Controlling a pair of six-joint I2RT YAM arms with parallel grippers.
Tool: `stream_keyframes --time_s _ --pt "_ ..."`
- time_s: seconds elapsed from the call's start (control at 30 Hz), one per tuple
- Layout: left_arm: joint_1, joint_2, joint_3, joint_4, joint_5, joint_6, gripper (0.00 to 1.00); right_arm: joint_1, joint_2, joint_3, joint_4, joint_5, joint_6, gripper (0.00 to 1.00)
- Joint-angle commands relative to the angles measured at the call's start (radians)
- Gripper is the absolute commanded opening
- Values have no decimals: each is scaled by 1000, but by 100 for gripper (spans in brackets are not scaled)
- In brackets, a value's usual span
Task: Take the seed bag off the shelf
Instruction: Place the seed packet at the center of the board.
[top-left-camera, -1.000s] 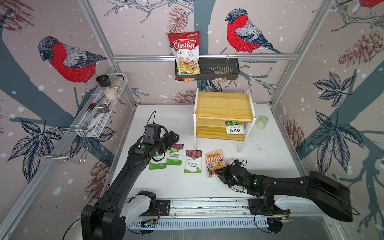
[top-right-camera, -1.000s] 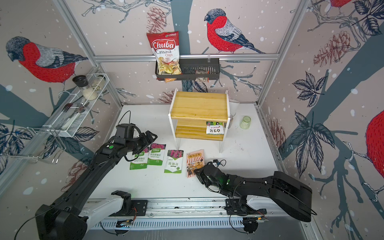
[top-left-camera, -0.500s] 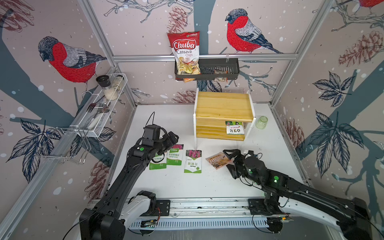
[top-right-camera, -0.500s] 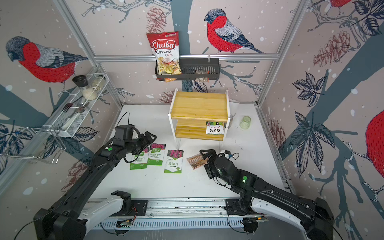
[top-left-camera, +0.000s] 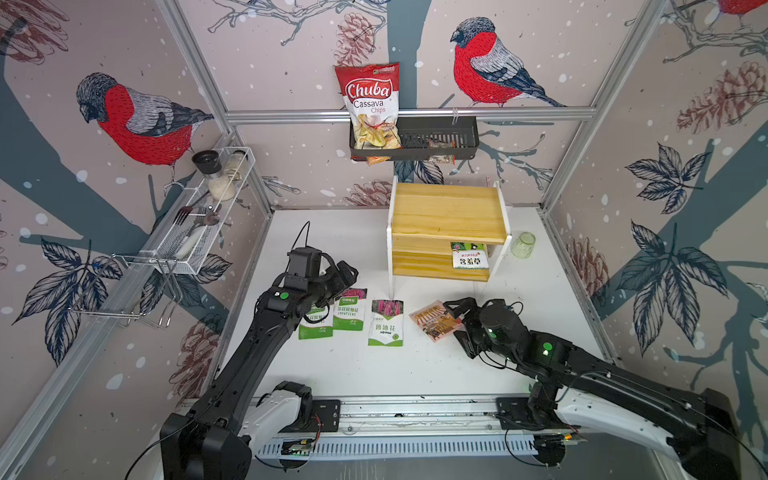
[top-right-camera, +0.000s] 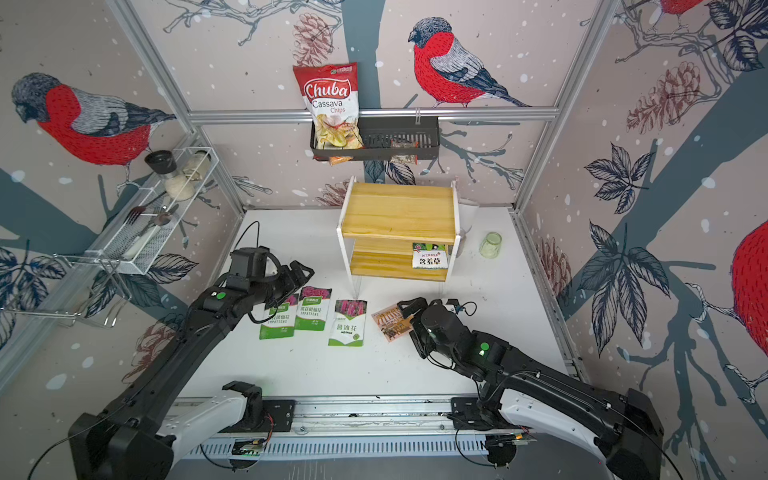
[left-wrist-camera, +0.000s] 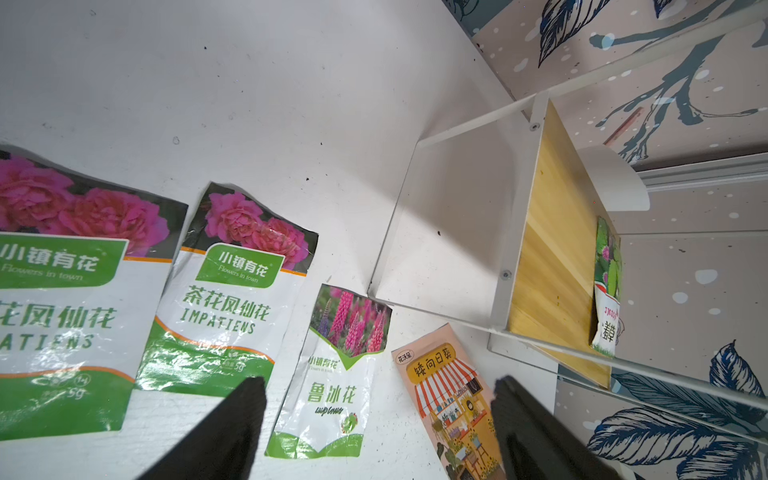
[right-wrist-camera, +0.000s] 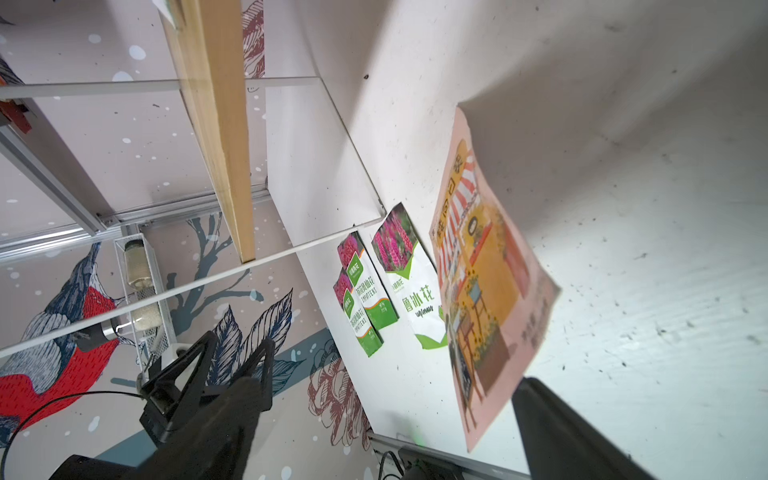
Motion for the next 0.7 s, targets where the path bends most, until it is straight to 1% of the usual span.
stream_keyframes --time_s 0.0,0.2,0.33,0.4,0.47,0.53,0.6,0.67 --pt "2 -11 -16 15 -4 -3 89 13 39 -17 23 -70 13 100" --pt "3 -20 -20 15 -7 -12 89 5 199 -39 139 -238 -1 100" --pt "2 -24 -20 14 -10 -19 89 -22 288 -7 111 -346 -50 100" --pt "3 -28 -24 14 -10 -21 89 -51 303 4 88 -390 -85 100" --pt "2 -33 -25 13 -12 -24 89 -81 291 42 32 -382 -142 100" --pt "3 -39 -26 9 -13 -24 89 -119 251 105 -37 -314 -188 100" --pt "2 -44 -26 5 -16 -24 89 -159 209 140 -56 -249 -202 100" --pt "2 -47 -26 0 -16 -24 89 -216 183 156 -56 -227 -203 100"
